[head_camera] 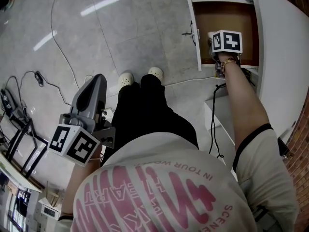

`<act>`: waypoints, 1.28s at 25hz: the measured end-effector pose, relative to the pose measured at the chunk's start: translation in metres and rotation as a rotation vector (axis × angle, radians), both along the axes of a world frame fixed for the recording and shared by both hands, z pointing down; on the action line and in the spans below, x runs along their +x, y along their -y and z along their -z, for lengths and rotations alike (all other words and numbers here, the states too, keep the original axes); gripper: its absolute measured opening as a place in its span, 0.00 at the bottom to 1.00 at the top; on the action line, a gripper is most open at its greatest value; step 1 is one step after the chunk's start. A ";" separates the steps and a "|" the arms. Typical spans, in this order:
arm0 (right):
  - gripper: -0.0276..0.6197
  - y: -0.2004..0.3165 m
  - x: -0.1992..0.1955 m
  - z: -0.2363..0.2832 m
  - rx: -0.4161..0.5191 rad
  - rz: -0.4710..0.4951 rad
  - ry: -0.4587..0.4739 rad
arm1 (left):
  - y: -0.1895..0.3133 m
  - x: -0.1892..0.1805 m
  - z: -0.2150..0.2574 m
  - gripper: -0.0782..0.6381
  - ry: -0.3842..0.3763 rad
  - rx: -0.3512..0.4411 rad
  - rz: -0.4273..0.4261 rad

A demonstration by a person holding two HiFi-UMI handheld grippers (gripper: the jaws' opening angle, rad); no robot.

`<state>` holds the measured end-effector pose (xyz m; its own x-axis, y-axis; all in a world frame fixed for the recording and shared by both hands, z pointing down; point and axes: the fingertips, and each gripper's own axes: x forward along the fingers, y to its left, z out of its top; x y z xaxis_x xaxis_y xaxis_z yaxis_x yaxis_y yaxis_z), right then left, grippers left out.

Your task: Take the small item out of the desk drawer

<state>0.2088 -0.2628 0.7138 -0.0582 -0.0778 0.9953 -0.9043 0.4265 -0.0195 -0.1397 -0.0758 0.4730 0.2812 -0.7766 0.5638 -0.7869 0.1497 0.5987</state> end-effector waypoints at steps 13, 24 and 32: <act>0.23 -0.029 0.000 0.061 0.049 -0.056 0.013 | 0.003 -0.003 0.056 0.11 0.004 0.114 -0.032; 0.23 -0.057 -0.005 0.109 0.100 -0.089 0.031 | -0.001 -0.006 0.096 0.11 -0.014 0.207 -0.047; 0.23 -0.077 -0.013 0.147 0.157 -0.122 0.068 | 0.001 -0.011 0.126 0.11 -0.028 0.273 -0.049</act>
